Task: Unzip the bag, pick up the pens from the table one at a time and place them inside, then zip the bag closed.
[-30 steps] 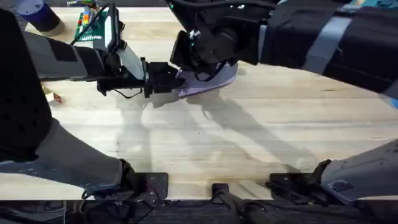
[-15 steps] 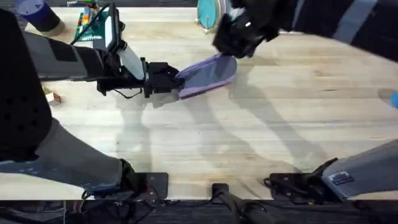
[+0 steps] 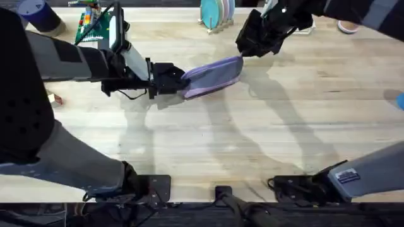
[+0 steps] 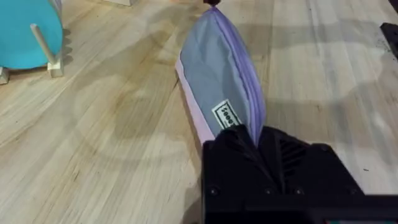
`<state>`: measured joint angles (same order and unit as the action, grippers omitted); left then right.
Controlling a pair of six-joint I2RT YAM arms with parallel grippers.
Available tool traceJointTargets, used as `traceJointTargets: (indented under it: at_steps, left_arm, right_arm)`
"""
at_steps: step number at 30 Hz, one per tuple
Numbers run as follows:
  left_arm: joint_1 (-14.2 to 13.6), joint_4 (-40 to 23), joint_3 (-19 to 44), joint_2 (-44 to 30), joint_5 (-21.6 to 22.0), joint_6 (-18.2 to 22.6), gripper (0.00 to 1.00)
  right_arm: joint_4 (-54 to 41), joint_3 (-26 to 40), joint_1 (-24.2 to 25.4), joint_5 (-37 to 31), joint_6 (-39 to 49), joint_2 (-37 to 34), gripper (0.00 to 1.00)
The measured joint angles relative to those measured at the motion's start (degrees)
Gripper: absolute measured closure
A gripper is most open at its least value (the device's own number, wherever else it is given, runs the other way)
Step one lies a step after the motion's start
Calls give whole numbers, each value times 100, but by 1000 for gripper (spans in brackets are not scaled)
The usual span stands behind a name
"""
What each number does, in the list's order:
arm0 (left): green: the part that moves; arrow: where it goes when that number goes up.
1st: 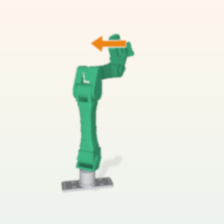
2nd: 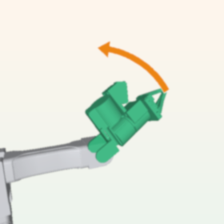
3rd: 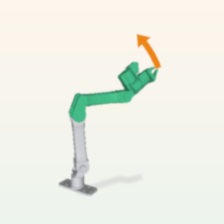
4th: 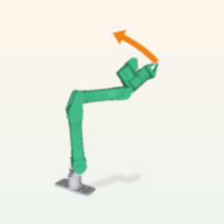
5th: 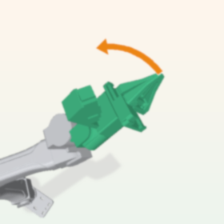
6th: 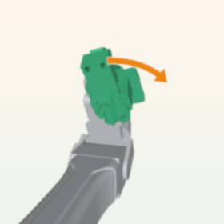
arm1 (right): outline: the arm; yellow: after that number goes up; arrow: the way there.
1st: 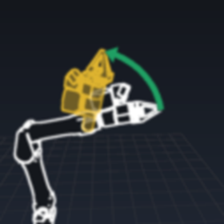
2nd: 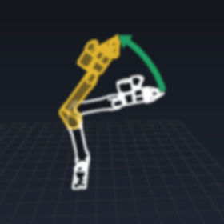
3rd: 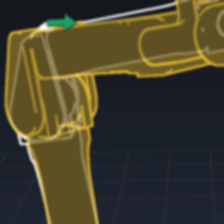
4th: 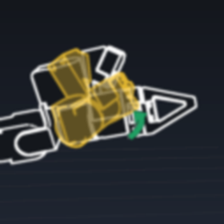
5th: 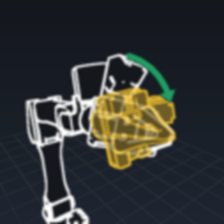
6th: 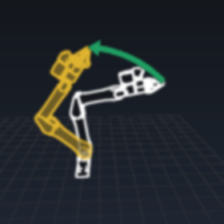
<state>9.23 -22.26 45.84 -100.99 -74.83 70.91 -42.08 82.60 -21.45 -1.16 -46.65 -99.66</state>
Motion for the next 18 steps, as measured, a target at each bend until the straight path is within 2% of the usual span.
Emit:
traceJointTargets:
  at_steps: [4,13,18]
  left_arm:
    - [0,-1,0,0,7,-1,957]
    - [-26,0,0,0,4,-2,957]
    - [-26,0,0,0,4,-2,957]
  right_arm:
    - [-7,1,14,-42,38,-102,970]
    - [102,99,56,-375,37,-950,970]
    - [168,123,56,-400,-5,-997,970]
